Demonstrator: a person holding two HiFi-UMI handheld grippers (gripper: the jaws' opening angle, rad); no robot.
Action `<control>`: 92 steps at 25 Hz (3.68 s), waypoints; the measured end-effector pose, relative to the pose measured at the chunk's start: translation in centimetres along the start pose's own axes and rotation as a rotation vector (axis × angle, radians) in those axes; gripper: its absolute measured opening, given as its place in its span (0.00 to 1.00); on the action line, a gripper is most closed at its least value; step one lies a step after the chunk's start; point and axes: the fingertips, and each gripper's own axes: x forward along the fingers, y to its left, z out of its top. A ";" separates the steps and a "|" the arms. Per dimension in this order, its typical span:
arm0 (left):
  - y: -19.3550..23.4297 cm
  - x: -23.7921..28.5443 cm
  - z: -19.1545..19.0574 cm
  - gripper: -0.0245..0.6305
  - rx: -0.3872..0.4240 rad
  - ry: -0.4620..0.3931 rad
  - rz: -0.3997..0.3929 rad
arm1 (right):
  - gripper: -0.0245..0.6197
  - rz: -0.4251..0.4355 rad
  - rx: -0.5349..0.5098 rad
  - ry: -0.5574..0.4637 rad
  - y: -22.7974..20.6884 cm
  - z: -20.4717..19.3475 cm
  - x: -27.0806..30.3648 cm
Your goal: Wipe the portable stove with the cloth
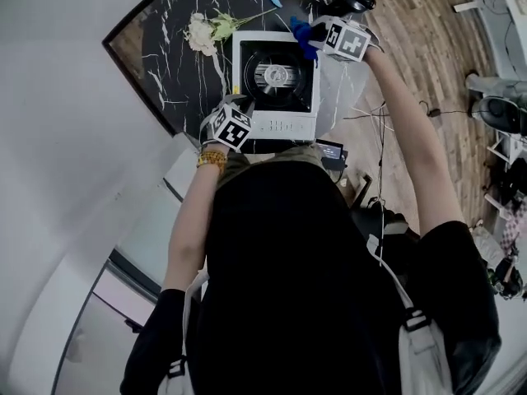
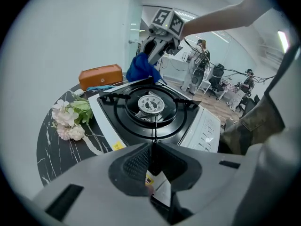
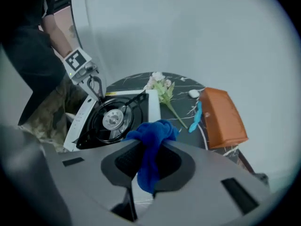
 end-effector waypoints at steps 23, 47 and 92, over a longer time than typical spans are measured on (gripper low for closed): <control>0.3 0.3 0.7 0.07 0.006 -0.057 -0.108 | 0.10 0.115 0.085 0.021 3.2 9.9 10.8; 1.8 -3.9 -1.9 0.15 -0.282 -0.270 -0.459 | 0.10 -0.305 0.557 0.041 6.2 13.9 12.4; -1.3 -16.2 4.8 0.15 -0.154 -0.385 -1.268 | 0.16 -0.808 0.736 -0.640 24.8 19.1 -0.8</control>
